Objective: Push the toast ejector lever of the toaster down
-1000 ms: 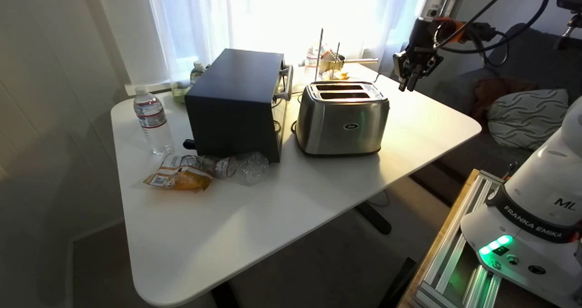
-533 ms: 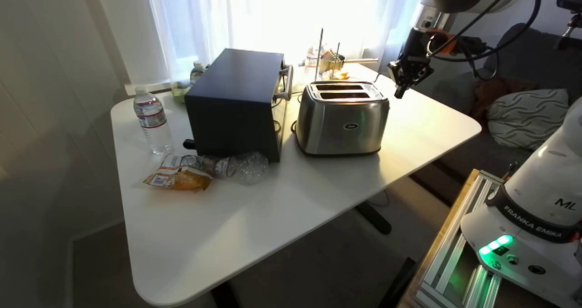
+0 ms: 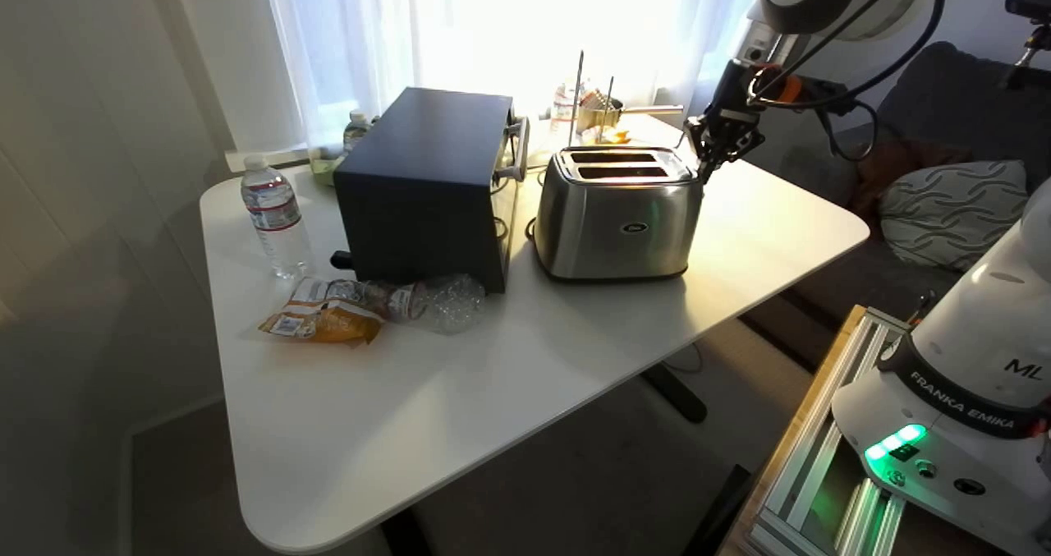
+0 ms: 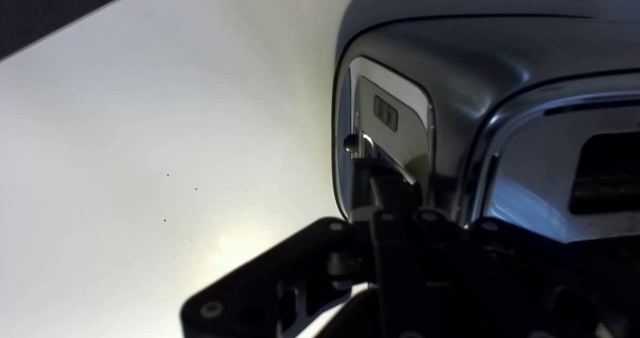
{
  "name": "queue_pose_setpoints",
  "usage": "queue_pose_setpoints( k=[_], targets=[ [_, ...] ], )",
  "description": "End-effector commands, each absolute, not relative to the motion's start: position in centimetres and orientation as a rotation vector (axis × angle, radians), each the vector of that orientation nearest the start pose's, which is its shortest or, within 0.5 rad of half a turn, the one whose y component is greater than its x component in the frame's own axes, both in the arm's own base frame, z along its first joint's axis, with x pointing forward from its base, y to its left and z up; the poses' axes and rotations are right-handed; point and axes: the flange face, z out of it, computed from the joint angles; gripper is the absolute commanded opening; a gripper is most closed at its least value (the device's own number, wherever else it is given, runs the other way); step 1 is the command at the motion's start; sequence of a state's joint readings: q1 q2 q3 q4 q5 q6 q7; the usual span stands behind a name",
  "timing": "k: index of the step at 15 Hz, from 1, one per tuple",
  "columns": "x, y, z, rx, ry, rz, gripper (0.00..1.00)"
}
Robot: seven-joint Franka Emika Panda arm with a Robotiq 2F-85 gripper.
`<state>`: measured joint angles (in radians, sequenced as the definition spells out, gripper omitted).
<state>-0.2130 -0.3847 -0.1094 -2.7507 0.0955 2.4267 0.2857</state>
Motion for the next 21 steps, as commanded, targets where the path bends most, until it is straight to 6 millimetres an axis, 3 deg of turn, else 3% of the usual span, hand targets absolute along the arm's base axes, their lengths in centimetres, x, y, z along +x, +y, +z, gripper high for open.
queue_pose_setpoints(
  k=[1,11,21],
  targets=[
    [36.8,-11.9,33.2,-2.85,1.007,-0.132,0.0],
    [36.2,-14.0,30.5,-2.82,1.022,-0.057,0.0],
    [36.0,-16.6,28.6,-2.637,0.943,0.009,0.0]
  ],
)
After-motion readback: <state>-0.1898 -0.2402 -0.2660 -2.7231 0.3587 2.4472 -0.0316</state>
